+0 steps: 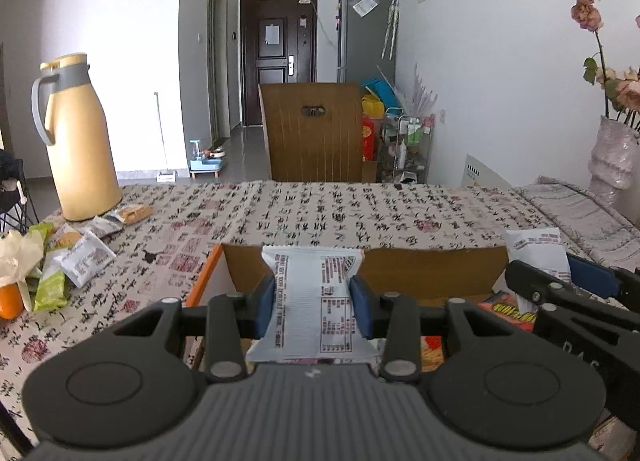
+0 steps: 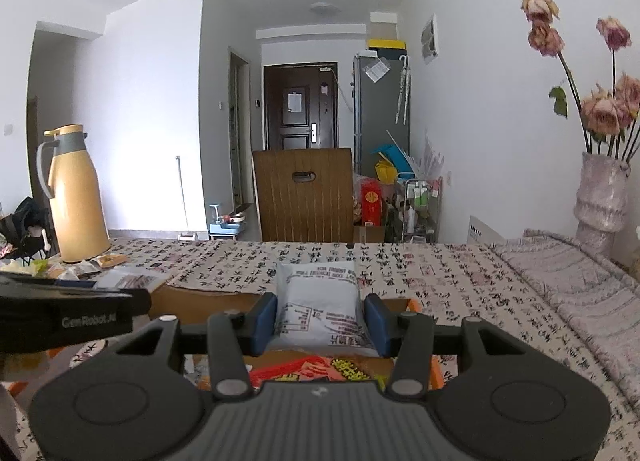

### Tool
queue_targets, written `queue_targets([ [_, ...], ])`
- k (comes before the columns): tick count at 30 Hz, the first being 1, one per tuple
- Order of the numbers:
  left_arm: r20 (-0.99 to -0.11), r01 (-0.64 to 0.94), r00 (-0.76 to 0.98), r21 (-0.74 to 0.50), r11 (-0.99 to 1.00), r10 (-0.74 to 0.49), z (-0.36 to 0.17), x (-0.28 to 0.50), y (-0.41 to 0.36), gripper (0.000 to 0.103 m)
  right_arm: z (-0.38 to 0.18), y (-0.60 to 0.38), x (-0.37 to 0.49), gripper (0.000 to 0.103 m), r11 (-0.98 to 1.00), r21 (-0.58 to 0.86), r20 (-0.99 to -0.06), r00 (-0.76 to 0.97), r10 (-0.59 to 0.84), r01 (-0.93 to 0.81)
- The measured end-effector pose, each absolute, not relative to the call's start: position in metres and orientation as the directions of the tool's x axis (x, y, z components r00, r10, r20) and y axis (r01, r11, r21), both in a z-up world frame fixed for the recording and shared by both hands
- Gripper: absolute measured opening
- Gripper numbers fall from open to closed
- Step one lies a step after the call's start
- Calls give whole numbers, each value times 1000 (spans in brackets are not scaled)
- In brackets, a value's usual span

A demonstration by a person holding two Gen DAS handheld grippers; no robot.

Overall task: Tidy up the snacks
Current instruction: 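Carry both held white packets over the box, then open both grippers to drop the white packets into the box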

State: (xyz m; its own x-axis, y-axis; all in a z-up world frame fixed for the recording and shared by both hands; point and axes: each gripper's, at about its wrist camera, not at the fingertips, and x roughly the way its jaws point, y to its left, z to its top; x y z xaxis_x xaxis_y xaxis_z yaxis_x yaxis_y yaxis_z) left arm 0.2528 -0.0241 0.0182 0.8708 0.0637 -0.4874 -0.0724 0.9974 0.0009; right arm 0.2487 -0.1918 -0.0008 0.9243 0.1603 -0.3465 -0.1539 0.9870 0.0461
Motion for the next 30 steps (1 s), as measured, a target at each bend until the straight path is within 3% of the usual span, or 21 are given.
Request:
queue_targets([
  [11, -534, -47, 845, 3, 999, 42, -2, 263, -23, 41, -22, -194, 259, 48, 982, 76, -408, 893, 191, -175],
  [16, -528, -51, 849, -7, 999, 40, 0, 261, -21, 42, -22, -196, 256, 55, 983, 72, -405, 895, 186, -172],
  [18, -524, -55, 851, -12, 998, 40, 1, 261, -20, 50, -22, -196, 253, 61, 983, 71, -401, 898, 182, -167],
  [20, -514, -71, 856, -11, 997, 55, 3, 260, -19, 71, -21, -198, 252, 70, 984, 73, -396, 901, 177, -162],
  [21, -509, -77, 858, -11, 997, 61, 3, 259, -19, 76, -21, -198, 251, 75, 984, 74, -395, 902, 176, -160],
  [23, -505, -98, 860, -12, 995, 78, 5, 258, -17, 99, -20, -199, 250, 88, 985, 79, -394, 903, 173, -155],
  [26, -495, -119, 864, -19, 993, 94, 6, 257, -14, 103, -20, -200, 250, 103, 986, 83, -393, 904, 166, -145],
  [30, -501, -122, 860, -29, 992, 91, 6, 257, -11, 103, -22, -203, 250, 103, 986, 91, -397, 903, 163, -137],
])
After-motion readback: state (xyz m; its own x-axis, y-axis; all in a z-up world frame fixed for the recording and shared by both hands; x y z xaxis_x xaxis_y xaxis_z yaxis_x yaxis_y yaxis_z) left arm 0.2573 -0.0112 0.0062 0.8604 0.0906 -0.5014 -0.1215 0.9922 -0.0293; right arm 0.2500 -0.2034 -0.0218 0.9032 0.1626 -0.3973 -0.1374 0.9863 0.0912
